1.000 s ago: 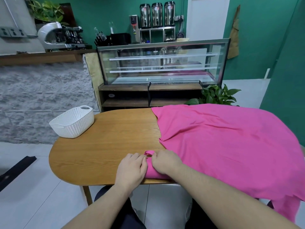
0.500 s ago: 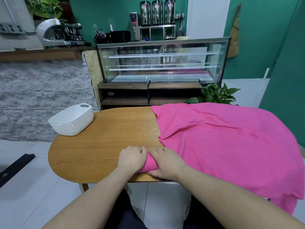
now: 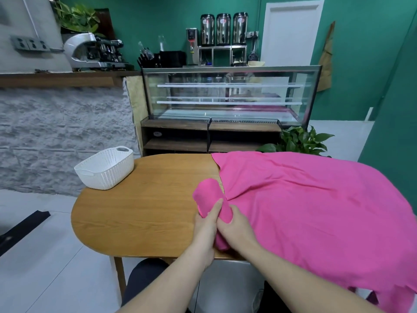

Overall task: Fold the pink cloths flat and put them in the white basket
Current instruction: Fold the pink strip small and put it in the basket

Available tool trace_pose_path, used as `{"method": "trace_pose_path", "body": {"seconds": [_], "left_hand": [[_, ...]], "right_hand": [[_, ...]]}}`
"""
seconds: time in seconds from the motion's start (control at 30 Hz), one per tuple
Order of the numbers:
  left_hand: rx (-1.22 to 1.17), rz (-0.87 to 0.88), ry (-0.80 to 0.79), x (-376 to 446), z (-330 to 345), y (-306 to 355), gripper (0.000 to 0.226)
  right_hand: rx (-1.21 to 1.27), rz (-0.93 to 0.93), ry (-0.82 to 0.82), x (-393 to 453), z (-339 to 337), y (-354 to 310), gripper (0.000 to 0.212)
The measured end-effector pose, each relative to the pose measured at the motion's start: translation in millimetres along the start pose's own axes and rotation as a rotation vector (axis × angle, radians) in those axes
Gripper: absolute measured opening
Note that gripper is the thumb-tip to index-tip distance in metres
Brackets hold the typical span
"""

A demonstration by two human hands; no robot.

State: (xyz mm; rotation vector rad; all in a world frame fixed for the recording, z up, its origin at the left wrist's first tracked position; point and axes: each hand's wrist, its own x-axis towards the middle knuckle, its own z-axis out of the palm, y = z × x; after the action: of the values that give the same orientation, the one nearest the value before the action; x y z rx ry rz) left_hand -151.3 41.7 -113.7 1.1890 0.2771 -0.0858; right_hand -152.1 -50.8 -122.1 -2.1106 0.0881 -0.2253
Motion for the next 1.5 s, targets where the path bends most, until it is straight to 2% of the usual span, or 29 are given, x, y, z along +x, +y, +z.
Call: {"method": "trace_pose_path", "body": {"seconds": [0.03, 0.1, 0.2, 0.3, 0.37, 0.47, 0.57, 0.6, 0.67, 0.73, 0.77, 0.87, 0.93, 1.0, 1.1, 1.2, 1.33, 1.43, 1.5], "left_hand": [[0.005, 0.022, -0.03, -1.1, 2.8, 2.8, 0.072], [0.052, 0.079, -0.083, -4.2, 5.7, 10.3, 0.055], [0.157, 0.155, -0.178, -9.5, 1.7, 22.4, 0.05], [0.227, 0.224, -0.245, -13.4, -4.1, 30.3, 0.052], [0.325, 0.31, -0.232, -12.0, -8.6, 33.1, 0.054], [0.529, 0.436, -0.281, -12.6, -14.7, 41.2, 0.049], [0.603, 0.47, -0.358, -14.7, -22.4, 52.5, 0.056], [0.619, 0.473, -0.409, -16.3, -25.0, 56.5, 0.059], [0.664, 0.467, -0.531, -22.8, -27.1, 64.3, 0.058], [0.686, 0.443, -0.651, -30.3, -25.0, 74.1, 0.056], [0.674, 0.428, -0.71, -34.6, -23.6, 79.0, 0.054], [0.574, 0.332, -0.788, -40.7, -21.8, 86.8, 0.058], [0.473, 0.241, -0.82, -41.2, -23.1, 87.9, 0.063], [0.379, 0.182, -0.828, -41.7, -23.8, 89.7, 0.064], [0.284, 0.145, -0.823, -43.3, -23.1, 94.9, 0.074], [0.232, 0.132, -0.775, -40.8, -22.3, 98.4, 0.071], [0.247, 0.12, -0.764, -36.7, -24.1, 98.2, 0.069], [0.253, 0.113, -0.75, -37.6, -24.8, 98.1, 0.072], [0.259, 0.101, -0.721, -37.6, -26.1, 98.4, 0.072]], "right_hand": [[0.08, 0.008, 0.021, -2.7, 2.2, -1.8, 0.045], [0.215, 0.003, 0.061, -6.3, 6.6, -1.9, 0.05], [0.316, -0.057, 0.069, -10.6, 10.5, 4.8, 0.048], [0.349, -0.139, 0.004, -10.5, 7.8, 11.3, 0.047], [0.34, -0.183, -0.13, -7.8, 2.0, 9.0, 0.049], [0.374, -0.252, -0.42, -4.2, -18.4, 3.4, 0.057], [0.397, -0.174, -0.623, -0.1, -52.3, -4.4, 0.061], [0.388, -0.152, -0.6, 2.5, -62.2, -8.4, 0.052], [0.385, -0.147, -0.408, 8.5, -75.4, -20.0, 0.035], [0.417, -0.156, -0.251, 12.3, -83.2, -31.6, 0.036], [0.47, -0.156, -0.242, 12.4, -85.5, -36.0, 0.035], [0.637, -0.12, -0.415, 11.2, -90.4, -40.9, 0.038], [0.687, -0.104, -0.531, 6.8, -92.3, -45.5, 0.027], [0.723, -0.096, -0.565, 3.4, -90.5, -50.9, 0.023], [0.72, -0.115, -0.535, 4.1, -89.1, -54.7, 0.029], [0.782, -0.091, -0.537, 3.5, -88.7, -56.9, 0.032], [0.637, -0.126, -0.355, 0.0, -84.6, -62.1, 0.01], [0.638, -0.1, -0.278, 0.9, -80.7, -61.0, 0.013], [0.757, -0.049, -0.194, 3.4, -81.0, -61.7, 0.016]]}}
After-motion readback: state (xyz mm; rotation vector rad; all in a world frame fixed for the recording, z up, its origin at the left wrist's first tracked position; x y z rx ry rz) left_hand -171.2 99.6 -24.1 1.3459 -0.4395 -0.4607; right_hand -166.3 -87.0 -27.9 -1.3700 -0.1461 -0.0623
